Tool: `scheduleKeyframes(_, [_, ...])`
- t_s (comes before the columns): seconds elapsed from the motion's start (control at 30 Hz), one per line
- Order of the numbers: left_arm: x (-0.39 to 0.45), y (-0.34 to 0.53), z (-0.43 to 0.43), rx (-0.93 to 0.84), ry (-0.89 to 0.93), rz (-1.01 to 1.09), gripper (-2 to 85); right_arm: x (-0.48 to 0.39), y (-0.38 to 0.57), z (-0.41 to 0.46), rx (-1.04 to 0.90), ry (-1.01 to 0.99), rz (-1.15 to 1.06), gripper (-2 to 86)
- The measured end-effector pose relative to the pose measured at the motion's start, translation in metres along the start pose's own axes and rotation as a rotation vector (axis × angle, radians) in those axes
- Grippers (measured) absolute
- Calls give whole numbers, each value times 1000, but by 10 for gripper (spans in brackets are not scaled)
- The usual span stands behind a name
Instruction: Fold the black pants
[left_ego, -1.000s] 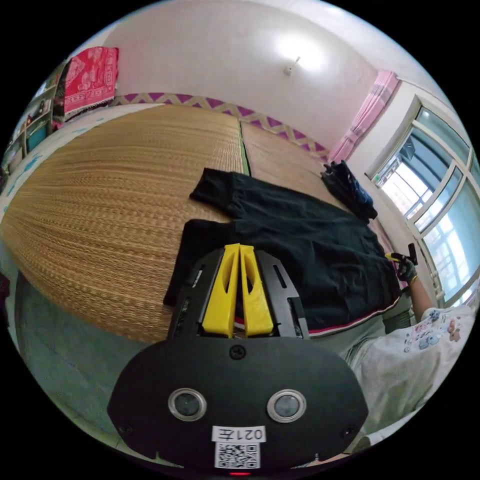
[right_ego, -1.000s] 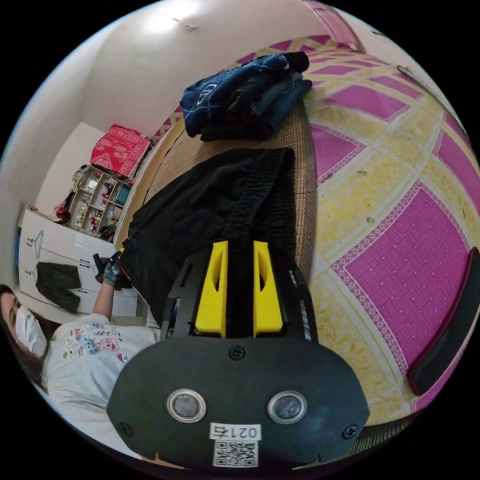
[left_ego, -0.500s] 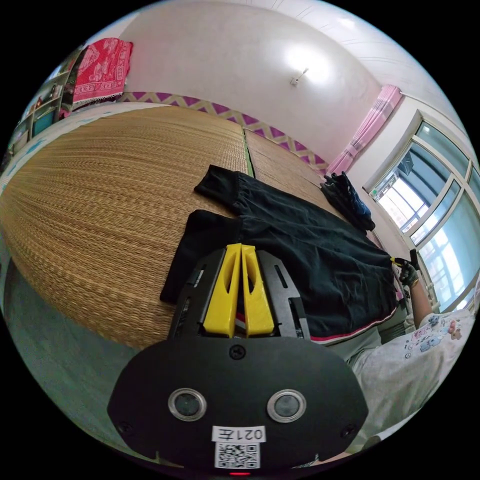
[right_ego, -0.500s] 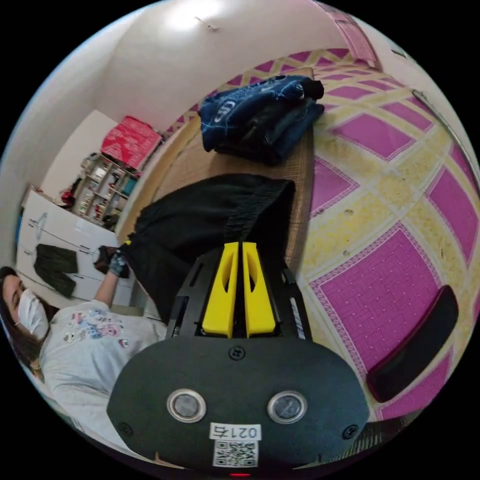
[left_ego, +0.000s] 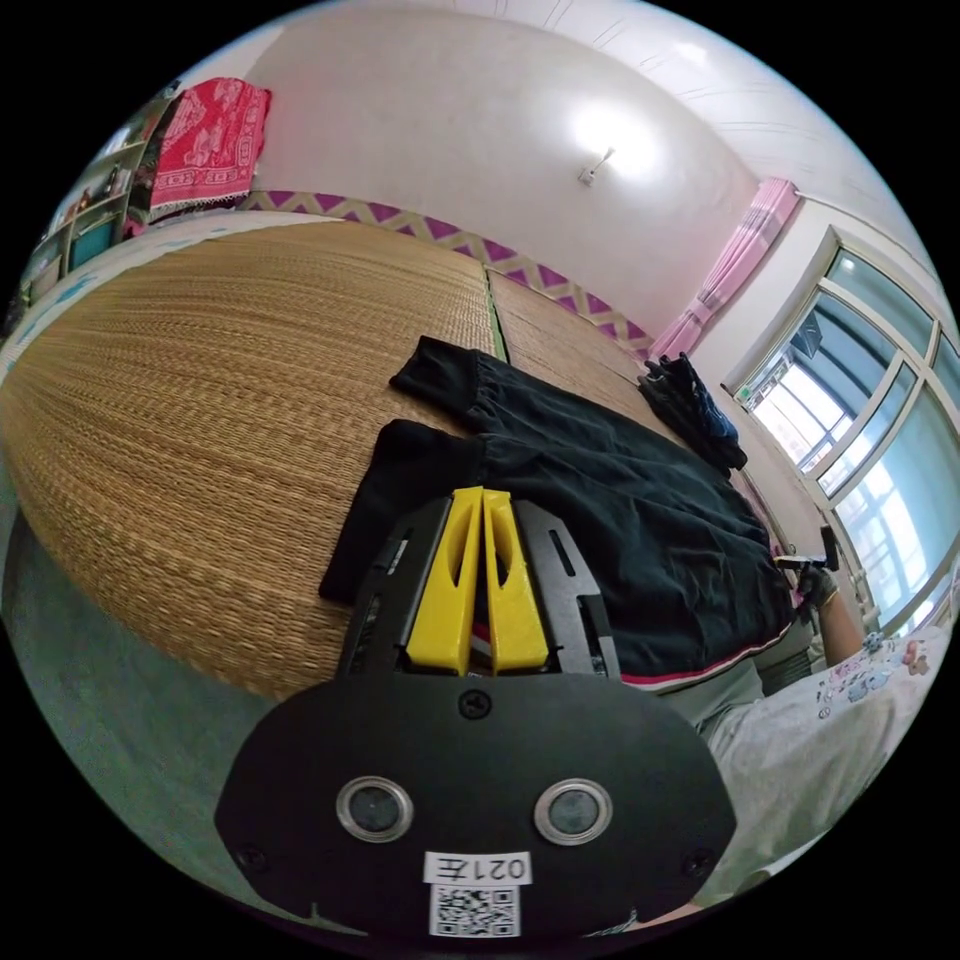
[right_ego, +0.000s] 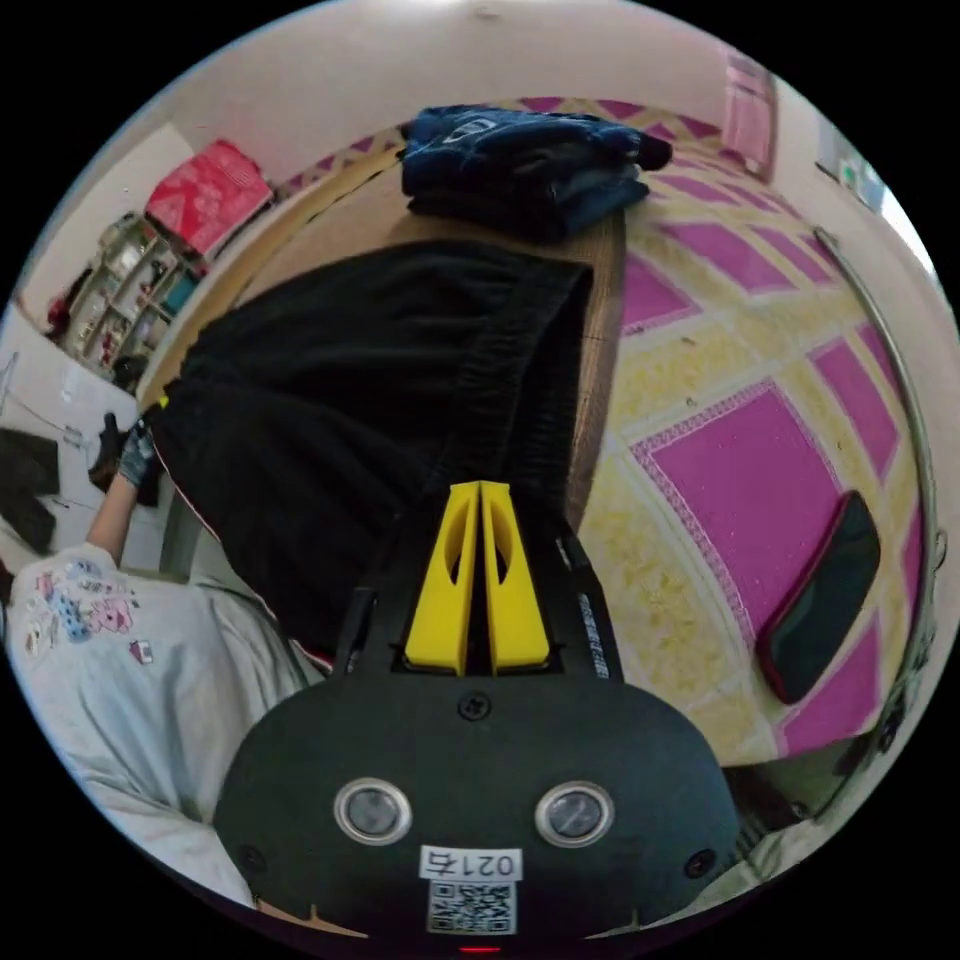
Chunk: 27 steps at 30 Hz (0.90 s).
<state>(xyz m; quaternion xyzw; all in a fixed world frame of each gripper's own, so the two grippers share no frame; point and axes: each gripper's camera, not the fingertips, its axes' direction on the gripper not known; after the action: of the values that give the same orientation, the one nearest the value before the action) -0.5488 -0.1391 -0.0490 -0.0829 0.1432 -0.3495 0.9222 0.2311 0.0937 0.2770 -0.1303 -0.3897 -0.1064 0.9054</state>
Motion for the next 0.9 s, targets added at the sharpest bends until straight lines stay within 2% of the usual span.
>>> scheduleKeyframes(0.1, [3,-3,-22,33,-27,3,-9,4,33,-25,110,99,63,-3])
scheduleKeyframes(0.23, [-5,14,-99,305,110,-98,-7,15,106,-57,261,-135,119,5])
scheduleKeyframes(0.27, [-6,18,-107,317,111,-113,-7,20,130,-62,296,-209,152,14])
scheduleKeyframes(0.37, [-3,40,-131,287,72,-153,5,35,191,-64,373,-344,273,39])
scheduleKeyframes(0.47, [1,65,-140,257,17,-224,35,46,230,-46,358,-396,405,74])
scheduleKeyframes(0.57, [0,82,-138,253,14,-327,56,58,246,-17,337,-523,487,102])
scheduleKeyframes(0.67, [-5,89,-128,252,41,-402,67,69,251,5,402,-691,540,111])
scheduleKeyframes(0.9, [-7,75,-113,194,69,-387,83,80,257,25,457,-735,580,75])
